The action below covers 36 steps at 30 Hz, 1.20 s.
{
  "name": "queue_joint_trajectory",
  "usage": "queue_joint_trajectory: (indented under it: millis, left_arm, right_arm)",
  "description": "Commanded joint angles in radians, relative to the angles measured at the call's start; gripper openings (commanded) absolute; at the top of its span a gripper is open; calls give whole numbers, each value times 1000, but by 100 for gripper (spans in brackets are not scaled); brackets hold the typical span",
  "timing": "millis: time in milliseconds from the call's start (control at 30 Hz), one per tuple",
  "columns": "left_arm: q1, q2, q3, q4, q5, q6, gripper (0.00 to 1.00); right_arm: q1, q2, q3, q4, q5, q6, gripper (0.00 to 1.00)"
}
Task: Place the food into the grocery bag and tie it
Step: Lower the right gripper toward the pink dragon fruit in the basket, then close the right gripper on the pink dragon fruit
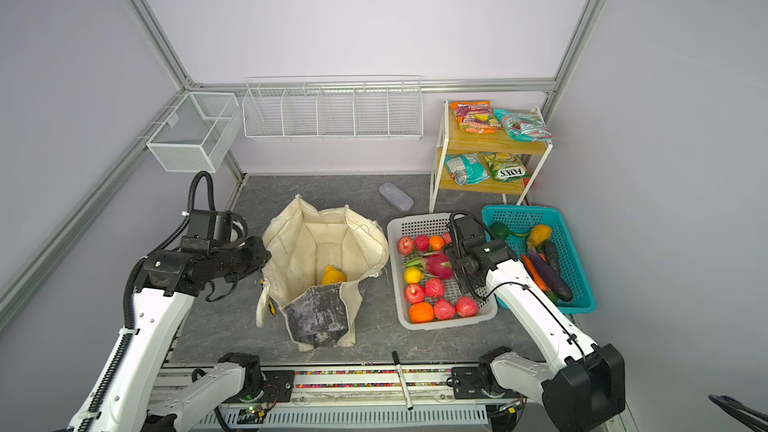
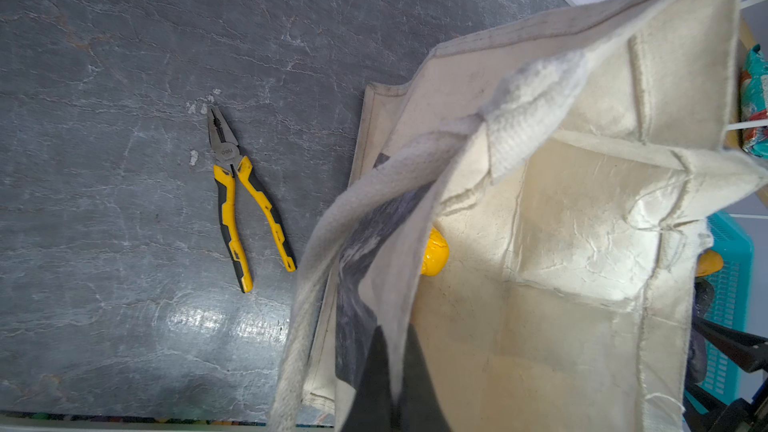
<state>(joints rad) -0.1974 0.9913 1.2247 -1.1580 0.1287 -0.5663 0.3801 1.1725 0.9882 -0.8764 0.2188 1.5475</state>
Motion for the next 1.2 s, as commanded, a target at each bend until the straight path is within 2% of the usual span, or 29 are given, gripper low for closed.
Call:
queue_joint_trajectory:
  millis: [0, 433, 867, 1167]
  left_arm:
    - [-4, -19, -1, -12, -8, -1, 0]
    - [-4, -12, 6, -6, -9, -3, 0]
    - [-4, -6, 22, -20, -9, 3, 0]
    - [-4, -2, 25, -17, -8, 5, 0]
  right_arm:
    - [-30, 38, -7, 43, -28, 85, 88]
    - [-55, 183, 37, 85, -73, 103, 89]
    - [-74, 223, 10, 137, -111, 128, 88]
    - [-76, 274, 42, 107, -121, 128, 88]
